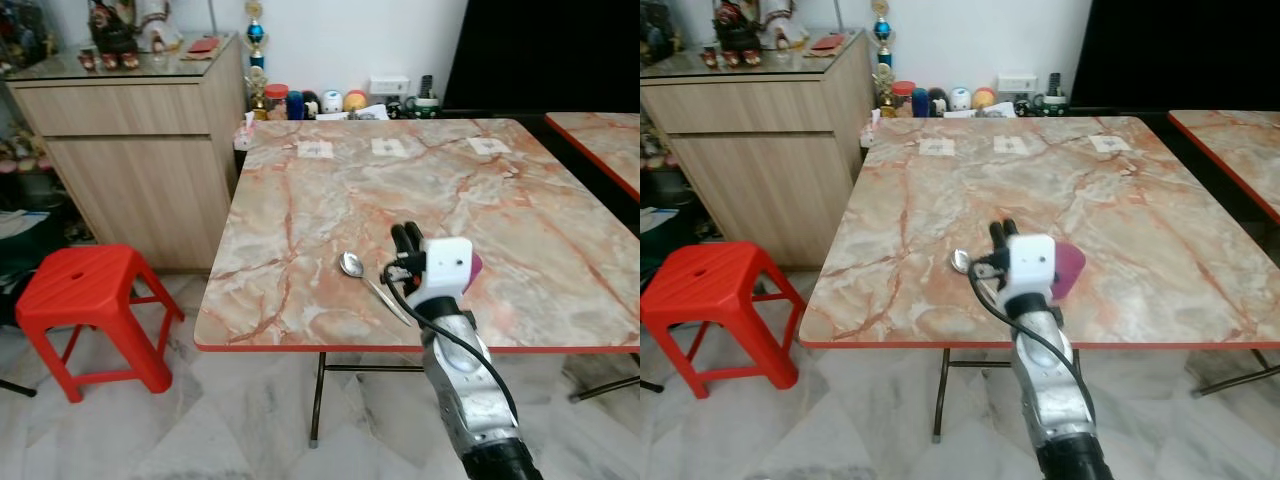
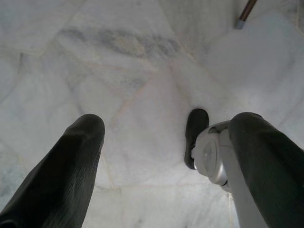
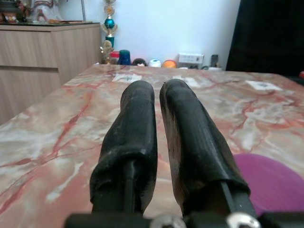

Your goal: Setting the table

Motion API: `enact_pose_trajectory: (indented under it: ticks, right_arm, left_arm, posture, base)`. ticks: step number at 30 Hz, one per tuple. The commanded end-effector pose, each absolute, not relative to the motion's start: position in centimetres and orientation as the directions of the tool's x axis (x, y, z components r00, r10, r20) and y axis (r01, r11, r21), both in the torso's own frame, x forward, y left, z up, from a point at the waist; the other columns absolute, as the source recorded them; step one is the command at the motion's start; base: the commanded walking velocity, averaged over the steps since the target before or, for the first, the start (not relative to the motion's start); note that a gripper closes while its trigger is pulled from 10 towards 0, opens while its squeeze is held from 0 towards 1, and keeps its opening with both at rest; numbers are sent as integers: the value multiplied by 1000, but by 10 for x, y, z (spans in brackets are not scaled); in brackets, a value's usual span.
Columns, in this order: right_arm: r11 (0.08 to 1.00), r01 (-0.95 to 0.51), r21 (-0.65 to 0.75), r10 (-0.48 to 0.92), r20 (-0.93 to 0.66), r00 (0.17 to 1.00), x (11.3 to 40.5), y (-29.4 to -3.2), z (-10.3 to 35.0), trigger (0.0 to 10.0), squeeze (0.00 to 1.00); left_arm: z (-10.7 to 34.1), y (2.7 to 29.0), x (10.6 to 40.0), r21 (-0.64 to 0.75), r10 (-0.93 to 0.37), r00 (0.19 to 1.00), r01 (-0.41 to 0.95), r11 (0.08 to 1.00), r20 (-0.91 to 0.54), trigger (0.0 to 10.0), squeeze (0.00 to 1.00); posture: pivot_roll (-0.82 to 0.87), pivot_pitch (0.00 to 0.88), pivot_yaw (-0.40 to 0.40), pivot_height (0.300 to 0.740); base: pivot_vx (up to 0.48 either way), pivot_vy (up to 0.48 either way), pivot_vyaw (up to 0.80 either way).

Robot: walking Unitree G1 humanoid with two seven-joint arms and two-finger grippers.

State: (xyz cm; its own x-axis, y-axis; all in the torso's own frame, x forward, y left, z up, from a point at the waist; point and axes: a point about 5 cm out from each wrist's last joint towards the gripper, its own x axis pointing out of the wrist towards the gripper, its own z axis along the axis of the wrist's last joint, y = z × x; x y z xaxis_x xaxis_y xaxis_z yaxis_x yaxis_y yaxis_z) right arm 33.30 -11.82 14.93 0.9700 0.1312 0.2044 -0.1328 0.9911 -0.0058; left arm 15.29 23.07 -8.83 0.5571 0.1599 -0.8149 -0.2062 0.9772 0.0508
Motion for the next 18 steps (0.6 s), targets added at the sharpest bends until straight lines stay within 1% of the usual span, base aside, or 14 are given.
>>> enact_pose_trajectory:
  ticks: [1,3,5,7,11,18]
  right_arm:
    - [991,-134,-6,133,206,970,333,-117,151,10000,0]
    - [990,-137,-15,138,205,969,332,-117,150,10000,0]
    - [990,-143,-17,143,205,968,331,-116,149,10000,0]
    - [989,-147,-20,148,206,967,331,-116,149,10000,0]
    - [991,-135,-14,135,188,973,330,-118,146,10000,0]
    - [990,-140,-13,140,166,976,331,-119,142,10000,0]
  left_arm:
    - [-90,230,150,44,149,549,-199,979,-822,10000,0]
    - [-90,230,150,43,147,549,-197,980,-823,10000,0]
    - [-90,230,150,43,146,550,-197,980,-822,10000,0]
    - [-90,230,150,43,146,550,-197,980,-823,10000,0]
    - [-90,230,150,44,147,547,-197,979,-824,10000,0]
    - [-90,230,150,45,149,546,-198,979,-825,10000,0]
  posture:
    - [41,0,-15,740]
    - [41,0,-15,740]
    - [40,0,-14,740]
    - [40,0,-14,740]
    - [40,0,-15,740]
    - [39,0,-13,740]
  base:
    - [0,0,0]
    - [0,0,0]
    - [0,0,506]
    - [0,0,800]
    - [281,0,783]
    - [297,0,0]
